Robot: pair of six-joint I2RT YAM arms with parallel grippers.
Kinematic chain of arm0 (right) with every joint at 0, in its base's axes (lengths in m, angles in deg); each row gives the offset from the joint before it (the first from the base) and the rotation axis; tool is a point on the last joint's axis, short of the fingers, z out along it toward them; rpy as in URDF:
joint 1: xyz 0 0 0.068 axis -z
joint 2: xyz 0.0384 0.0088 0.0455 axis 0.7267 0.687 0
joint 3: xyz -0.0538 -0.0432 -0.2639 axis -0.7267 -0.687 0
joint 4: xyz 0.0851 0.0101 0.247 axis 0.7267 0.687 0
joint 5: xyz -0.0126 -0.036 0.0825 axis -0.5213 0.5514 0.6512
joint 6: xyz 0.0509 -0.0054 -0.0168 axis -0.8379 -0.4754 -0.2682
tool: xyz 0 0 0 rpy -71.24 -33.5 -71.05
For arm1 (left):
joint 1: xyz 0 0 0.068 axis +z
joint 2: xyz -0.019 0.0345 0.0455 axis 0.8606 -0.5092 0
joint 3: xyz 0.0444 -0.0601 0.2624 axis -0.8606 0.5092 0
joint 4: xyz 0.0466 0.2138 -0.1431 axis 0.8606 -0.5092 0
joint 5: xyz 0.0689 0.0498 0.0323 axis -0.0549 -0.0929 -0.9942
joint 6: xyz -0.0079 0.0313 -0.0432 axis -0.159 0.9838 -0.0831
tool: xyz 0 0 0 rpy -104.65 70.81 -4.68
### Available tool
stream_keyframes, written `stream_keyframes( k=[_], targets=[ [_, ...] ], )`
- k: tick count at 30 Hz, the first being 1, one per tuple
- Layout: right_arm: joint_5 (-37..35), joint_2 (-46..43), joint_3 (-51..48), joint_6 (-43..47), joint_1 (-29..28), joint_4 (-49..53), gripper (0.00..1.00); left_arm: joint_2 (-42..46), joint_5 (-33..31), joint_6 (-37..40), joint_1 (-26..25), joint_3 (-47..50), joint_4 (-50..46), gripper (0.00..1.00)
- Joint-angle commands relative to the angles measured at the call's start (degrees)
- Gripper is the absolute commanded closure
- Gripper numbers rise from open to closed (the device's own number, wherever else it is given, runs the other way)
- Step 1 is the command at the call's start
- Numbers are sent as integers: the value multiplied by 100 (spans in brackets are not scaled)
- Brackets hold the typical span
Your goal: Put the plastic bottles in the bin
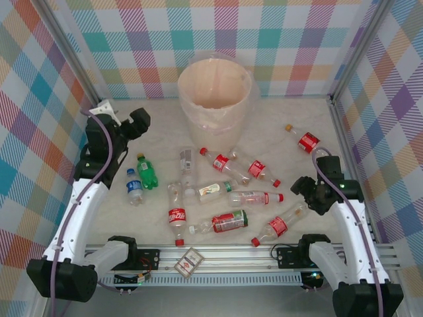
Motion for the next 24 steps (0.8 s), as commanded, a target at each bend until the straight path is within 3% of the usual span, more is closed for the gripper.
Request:
stream_keyframes(
  k=[1,5,8,12,16,24],
  targets=[
    [614,207,-388,-471,-21,-11,24,-251,786,-517,-175,-489,302,11],
    [1019,-21,-1312,-1240,-166,-915,23,-669,1018,-542,-384,-906,326,13],
    [737,60,-1372,-1323,-206,-883,13,-1042,1157,-600,-498,-1156,343,15],
    [910,531,-1480,-1285,-250,-1184,6,-1620,1301,-948,-789,-1180,936,15],
    [784,930,-1543,-1181,-272,-1339,5,-2092,1265,-1219,-913,-1197,1369,15],
    [957,1111,-2035,-1442,-291,-1921,5,-2780,1052,-1213,-1130,-1569,1363,16]
  ],
)
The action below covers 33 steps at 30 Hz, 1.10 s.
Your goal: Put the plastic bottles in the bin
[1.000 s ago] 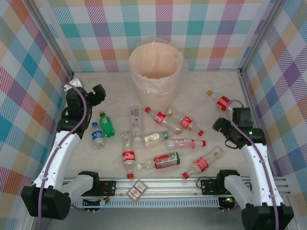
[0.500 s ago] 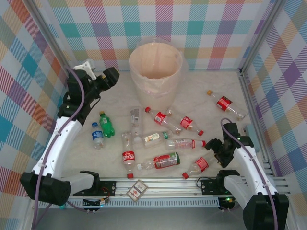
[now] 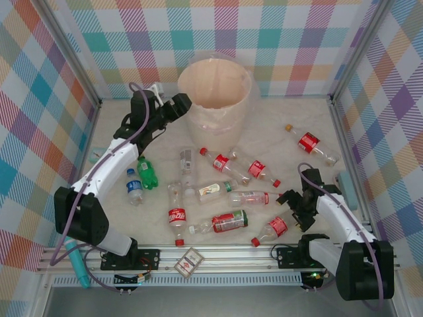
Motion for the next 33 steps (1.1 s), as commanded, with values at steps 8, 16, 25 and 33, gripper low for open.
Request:
stream_keyframes(
  k=[8,16,25,33],
  targets=[
    [-149,-140,318,23,-35,180,27,-506,-64,-57,-88,-593,152,17],
    [-244,-593,969,585,-29,736,52,-565,-218,47,-83,-503,76,17],
    [-177,-416,2296,1458,-20,1093,71,-555,-295,-101,-92,-404,204,18],
    [431,13,4993,2019,-26,191,80,-526,-421,-135,-92,-517,-39,20]
  ],
)
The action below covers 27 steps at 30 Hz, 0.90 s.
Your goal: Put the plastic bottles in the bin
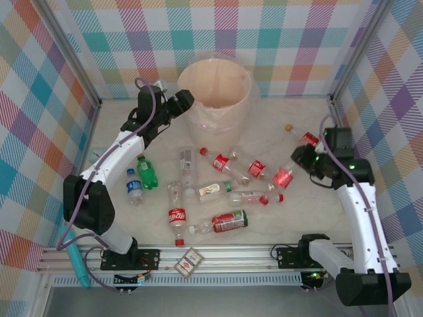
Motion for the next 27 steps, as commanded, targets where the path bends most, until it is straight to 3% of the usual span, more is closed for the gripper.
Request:
stream_keyframes(
  k=[1,4,10,15,20,27],
  targets=[
    [385,374,967,351,-29,-847,82,15,-70,-168,-61,-93,38,21],
    [595,868,1702,207,-119,-1872,85,12,-84,-263,-61,-93,23,24],
    [214,2455,3739,394,-1000,-2831,90,2,-8,-361,-66,-26,55,25],
    [-11,4177,5898,708,-1686,-2756,93,29,10,-405,-66,42,88,27],
    [-363,6135,8391,1263,-2102,-1622,94,7,105,-592,-74,95,195,29],
    [-607,7079,8548,1685,-2506,-1315,95,-54,-18,-495,-66,46,98,31]
  ],
)
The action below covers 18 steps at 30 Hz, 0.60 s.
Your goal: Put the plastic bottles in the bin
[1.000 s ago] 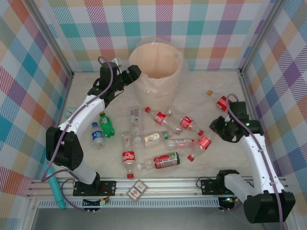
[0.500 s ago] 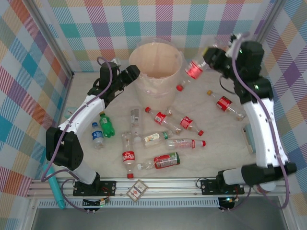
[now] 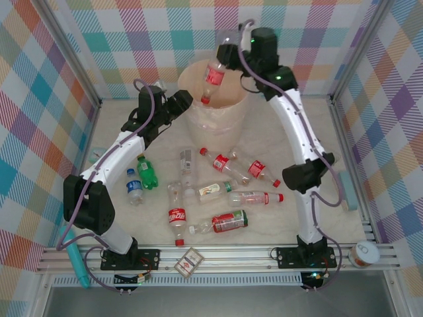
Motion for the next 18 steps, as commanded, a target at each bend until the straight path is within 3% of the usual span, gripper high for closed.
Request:
stream_keyframes(
  k=[1,5,7,18],
  targets=[
    [-305,220,117,447,-143,441,95,-74,-66,-6,-37,36,74,31],
    [-424,316,-217,616,-270,559,94,-174,-52,-51,-31,50,184,31],
    [-508,323,-426,720,-353,575,89,-255,-15,-87,-31,42,239,32],
    [-607,95,-457,921,-383,898,36,-316,-119,-41,-22,45,263,32]
  ],
)
